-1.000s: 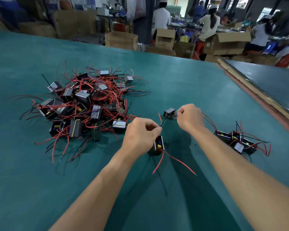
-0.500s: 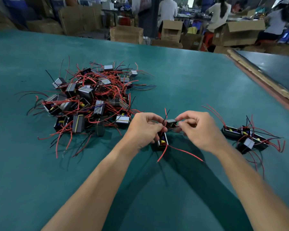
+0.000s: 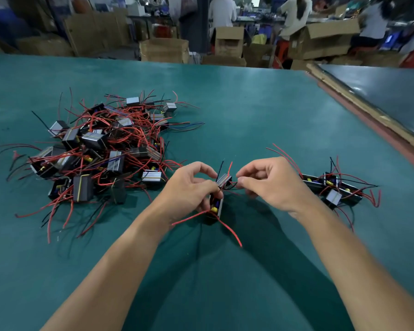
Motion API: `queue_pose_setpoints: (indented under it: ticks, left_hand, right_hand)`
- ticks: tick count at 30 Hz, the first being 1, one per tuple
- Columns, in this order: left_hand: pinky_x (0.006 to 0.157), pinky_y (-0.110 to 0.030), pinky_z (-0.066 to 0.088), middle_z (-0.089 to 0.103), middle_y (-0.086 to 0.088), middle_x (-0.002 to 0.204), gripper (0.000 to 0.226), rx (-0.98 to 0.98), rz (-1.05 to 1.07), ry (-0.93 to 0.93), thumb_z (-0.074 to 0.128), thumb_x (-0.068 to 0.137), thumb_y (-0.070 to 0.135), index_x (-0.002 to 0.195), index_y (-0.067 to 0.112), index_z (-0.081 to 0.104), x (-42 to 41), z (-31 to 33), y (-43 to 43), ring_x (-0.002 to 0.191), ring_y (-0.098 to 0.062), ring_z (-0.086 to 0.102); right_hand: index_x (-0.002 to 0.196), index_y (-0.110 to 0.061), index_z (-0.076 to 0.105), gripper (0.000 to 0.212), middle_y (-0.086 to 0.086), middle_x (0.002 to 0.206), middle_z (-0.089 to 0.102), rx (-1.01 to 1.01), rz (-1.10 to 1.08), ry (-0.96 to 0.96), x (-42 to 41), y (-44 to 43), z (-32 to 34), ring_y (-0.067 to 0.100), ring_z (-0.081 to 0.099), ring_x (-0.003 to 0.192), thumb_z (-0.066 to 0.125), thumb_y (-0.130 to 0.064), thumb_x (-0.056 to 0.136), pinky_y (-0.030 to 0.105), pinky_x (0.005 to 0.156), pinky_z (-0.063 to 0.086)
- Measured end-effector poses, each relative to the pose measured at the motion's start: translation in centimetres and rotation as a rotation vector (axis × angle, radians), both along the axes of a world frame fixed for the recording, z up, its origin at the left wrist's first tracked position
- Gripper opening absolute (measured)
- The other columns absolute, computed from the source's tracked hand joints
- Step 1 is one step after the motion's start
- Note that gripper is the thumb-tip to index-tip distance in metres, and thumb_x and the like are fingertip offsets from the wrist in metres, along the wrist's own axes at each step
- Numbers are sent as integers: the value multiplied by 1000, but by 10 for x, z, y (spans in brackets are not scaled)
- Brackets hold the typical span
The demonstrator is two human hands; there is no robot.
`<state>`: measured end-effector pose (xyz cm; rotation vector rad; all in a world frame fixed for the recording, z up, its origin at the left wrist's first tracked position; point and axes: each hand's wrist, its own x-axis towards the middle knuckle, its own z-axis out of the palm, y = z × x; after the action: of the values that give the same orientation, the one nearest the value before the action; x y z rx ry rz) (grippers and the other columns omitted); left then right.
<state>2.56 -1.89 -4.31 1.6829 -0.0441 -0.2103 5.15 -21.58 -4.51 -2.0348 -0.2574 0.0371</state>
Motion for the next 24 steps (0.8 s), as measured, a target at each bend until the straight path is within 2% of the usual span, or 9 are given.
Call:
queue_pose_setpoints:
  ticks: [3,6,8,12,17,21,24]
  left_hand:
    - [40,-21,38,66,-7,63,8,13,-48,-27,55,95,3,90,9,56,0,-1,0,37,-15,44]
    - [38,-18,34,63,-7,60,13,67,-127,-11,58,96,12,85,8,55,-2,-3,1,35,-13,41]
    - [36,-18,32,63,-7,57,15,87,-167,-4,58,96,14,84,7,53,-3,-4,0,32,-12,39]
    - [35,-17,31,64,-11,57,18,62,-230,10,60,95,10,81,8,49,-6,-4,-1,31,-13,39]
    - [35,-17,34,65,-8,58,29,-11,-165,12,70,84,-2,80,11,45,-6,-7,-4,33,-11,42]
    - [39,-21,40,61,-3,59,37,20,-153,-50,80,72,-5,88,10,51,-4,-7,-2,38,-10,47]
    - [39,-20,39,60,-2,57,27,58,-129,-102,80,74,2,92,12,61,-3,-10,-4,38,-10,46]
  right_hand:
    - [73,-24,76,26,1,72,76,23,39,21,-1,-2,1,13,66,61,69,-4,87,37,68,57]
    - [76,-19,76,17,2,69,75,-3,53,2,0,-1,0,12,63,60,72,-6,86,36,67,54]
    - [78,-16,76,13,-1,68,74,-10,97,3,-1,0,1,7,62,59,73,-5,84,29,64,53]
    - [78,-19,75,18,-2,73,75,-27,175,-11,-4,1,3,6,64,65,75,-1,81,25,68,53]
    - [74,-18,75,10,10,66,69,-53,153,-48,-4,2,2,10,51,57,77,-14,83,28,59,42]
    - [76,-17,75,9,6,69,71,20,158,-34,-4,4,3,10,57,61,76,-14,84,31,65,49]
    - [77,-16,76,8,2,70,73,91,165,-10,-5,5,5,12,63,65,76,-13,85,34,69,53]
